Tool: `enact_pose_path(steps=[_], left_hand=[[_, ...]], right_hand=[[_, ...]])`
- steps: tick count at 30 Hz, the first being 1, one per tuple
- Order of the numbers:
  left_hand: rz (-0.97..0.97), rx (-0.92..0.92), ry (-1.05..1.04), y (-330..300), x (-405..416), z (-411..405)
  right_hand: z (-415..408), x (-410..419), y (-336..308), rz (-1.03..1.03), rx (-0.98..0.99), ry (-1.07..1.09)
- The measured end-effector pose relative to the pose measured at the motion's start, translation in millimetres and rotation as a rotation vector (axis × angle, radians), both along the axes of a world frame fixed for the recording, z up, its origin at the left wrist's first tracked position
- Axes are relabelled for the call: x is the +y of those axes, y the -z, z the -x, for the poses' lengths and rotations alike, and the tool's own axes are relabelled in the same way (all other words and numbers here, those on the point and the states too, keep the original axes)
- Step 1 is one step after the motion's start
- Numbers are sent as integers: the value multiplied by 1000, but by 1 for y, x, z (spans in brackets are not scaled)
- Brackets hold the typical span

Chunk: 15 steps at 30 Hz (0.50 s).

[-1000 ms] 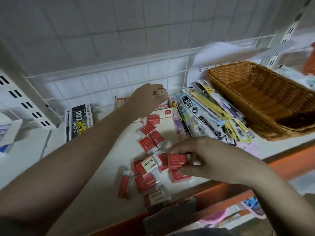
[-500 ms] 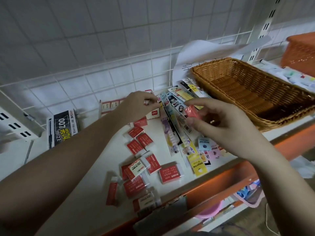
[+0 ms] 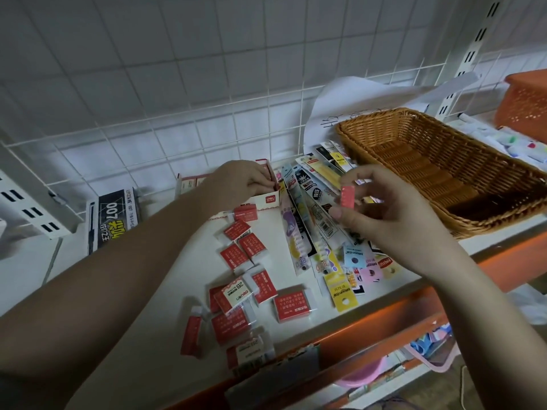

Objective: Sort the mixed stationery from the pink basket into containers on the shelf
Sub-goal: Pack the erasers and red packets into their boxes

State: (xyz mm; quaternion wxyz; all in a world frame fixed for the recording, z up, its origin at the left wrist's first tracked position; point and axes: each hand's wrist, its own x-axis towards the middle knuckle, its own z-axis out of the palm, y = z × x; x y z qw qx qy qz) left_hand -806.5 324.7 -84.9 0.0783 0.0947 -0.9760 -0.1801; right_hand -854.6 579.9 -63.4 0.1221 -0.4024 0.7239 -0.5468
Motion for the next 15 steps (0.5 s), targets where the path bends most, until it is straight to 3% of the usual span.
enact_pose_path(steps=[3, 8, 12, 15], left_hand=[[15, -48, -19, -9, 3, -3], [96, 160, -199, -13, 26, -47], [72, -108, -237, -2, 45, -85], [-28, -224, -265, 7, 44, -93]], right_hand=[[7, -10, -3, 40, -97, -32], [17, -36, -12, 19, -318, -159], [21, -59, -16, -116, -267, -258], [21, -73, -17, -121, -404, -332]])
